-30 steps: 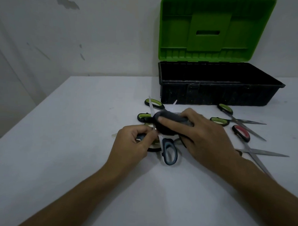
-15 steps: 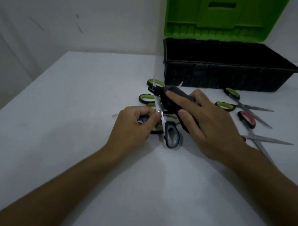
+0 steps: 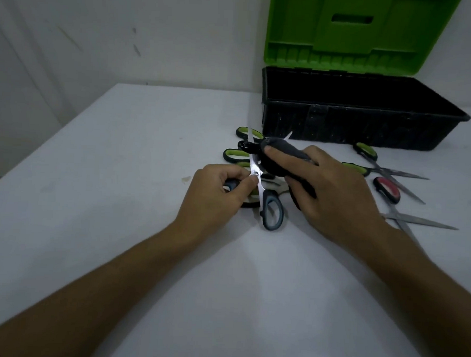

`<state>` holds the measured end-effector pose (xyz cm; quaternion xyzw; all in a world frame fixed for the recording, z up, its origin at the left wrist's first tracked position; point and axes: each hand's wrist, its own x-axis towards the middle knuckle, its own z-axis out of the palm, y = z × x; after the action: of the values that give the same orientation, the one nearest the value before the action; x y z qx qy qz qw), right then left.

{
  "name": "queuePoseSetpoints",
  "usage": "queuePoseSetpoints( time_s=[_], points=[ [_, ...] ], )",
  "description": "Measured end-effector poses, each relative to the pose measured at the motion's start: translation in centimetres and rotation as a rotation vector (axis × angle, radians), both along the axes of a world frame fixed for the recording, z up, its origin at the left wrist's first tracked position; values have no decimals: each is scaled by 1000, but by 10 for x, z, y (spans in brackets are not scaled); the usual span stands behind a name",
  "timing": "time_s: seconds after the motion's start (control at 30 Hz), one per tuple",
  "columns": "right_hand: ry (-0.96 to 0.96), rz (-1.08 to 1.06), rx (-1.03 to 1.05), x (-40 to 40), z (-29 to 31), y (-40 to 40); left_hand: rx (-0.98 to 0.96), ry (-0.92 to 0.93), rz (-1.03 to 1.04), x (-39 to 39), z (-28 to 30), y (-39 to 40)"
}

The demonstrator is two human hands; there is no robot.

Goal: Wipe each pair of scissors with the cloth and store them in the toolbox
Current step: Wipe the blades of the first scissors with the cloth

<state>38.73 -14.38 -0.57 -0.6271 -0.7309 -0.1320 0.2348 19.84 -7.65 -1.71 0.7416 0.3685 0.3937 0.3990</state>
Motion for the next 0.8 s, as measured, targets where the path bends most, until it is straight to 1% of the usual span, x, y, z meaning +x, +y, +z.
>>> queuePoseSetpoints(
  time_s=[0.17,0.23,0.3,0.37,0.47,0.53,0.57,0.63,0.73,0.77,0.8],
  points=[
    [-90,109,-11,-3,-2,-7,32,-12,-32,-1,1,-2],
    [-58,22,41,3,0,-2,-4,3,-26,0,1,0],
    [15,-95,96,11,2,2,-38,5,-24,0,1,1],
    [31,-131,133,15,2,3,-49,-6,-29,0,1,1],
    [-6,-38,161,9,1,-2,-46,-24,-29,1,2,4],
    [-85,69,126,3,-2,-1,-35,-39,-46,1,4,4],
    [-119,91,109,2,-4,1,-28,-45,-53,1,4,4],
    [-110,32,118,4,-6,7,-46,-53,-50,0,4,4],
    [-2,-143,197,15,0,7,-145,-104,-71,1,5,2],
    [-5,-133,211,17,2,6,-166,-121,-70,1,6,1],
    [-39,-75,204,17,2,3,-178,-142,-68,1,6,2]
  ],
)
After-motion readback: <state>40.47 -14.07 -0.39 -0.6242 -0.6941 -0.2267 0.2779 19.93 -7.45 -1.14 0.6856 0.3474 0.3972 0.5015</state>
